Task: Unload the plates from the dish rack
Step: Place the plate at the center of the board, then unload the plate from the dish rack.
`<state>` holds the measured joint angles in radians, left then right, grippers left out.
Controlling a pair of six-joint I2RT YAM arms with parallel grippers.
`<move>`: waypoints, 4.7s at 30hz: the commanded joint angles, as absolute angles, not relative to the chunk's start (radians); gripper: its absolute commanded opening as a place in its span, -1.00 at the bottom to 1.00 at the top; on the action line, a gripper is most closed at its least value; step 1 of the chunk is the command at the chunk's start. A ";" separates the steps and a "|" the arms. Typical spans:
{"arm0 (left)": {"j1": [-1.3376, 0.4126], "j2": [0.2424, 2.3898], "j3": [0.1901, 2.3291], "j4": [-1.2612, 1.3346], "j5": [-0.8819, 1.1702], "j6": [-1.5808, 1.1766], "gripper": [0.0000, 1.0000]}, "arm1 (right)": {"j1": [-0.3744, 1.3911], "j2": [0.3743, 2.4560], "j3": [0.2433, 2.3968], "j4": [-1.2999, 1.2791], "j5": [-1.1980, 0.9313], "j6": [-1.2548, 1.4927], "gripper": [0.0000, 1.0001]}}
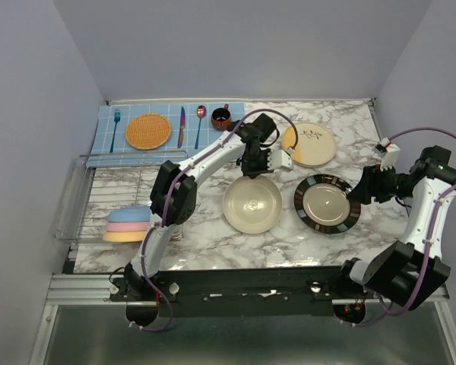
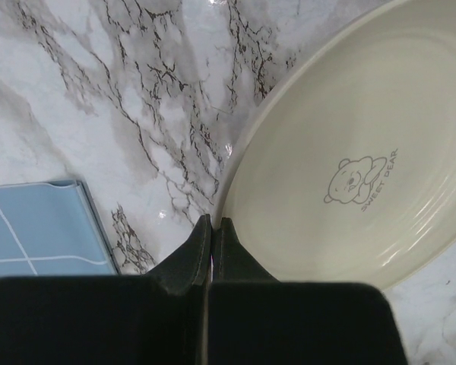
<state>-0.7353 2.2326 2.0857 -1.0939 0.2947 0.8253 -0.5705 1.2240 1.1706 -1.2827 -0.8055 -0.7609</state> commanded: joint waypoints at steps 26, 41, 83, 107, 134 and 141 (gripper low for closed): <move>-0.778 2.336 2.131 -0.939 0.140 0.818 -0.32 | -0.568 1.166 1.108 -1.290 -0.802 -0.810 0.41; -0.781 2.180 1.976 -0.816 0.114 0.793 -0.20 | -0.568 1.154 1.075 -1.269 -0.828 -0.802 0.41; -0.379 0.957 1.272 -0.986 -0.160 1.002 0.40 | 0.507 1.377 1.397 -0.922 -0.375 -0.440 0.46; 0.397 1.023 1.104 -1.068 0.101 1.295 0.39 | 0.917 1.756 1.726 -0.746 -0.203 -0.469 0.45; 0.548 1.077 1.092 -1.019 0.198 1.227 0.39 | 1.281 2.152 2.057 -0.592 -0.061 -0.396 0.50; 0.566 1.078 1.117 -1.019 0.216 1.247 0.39 | 1.281 2.152 2.008 -0.555 -0.034 -0.429 0.49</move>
<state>0.5552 1.0775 1.0885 -1.0183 0.1650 1.2339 1.2751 2.1487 2.0129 -0.6086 -0.0738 -0.4129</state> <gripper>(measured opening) 0.695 0.747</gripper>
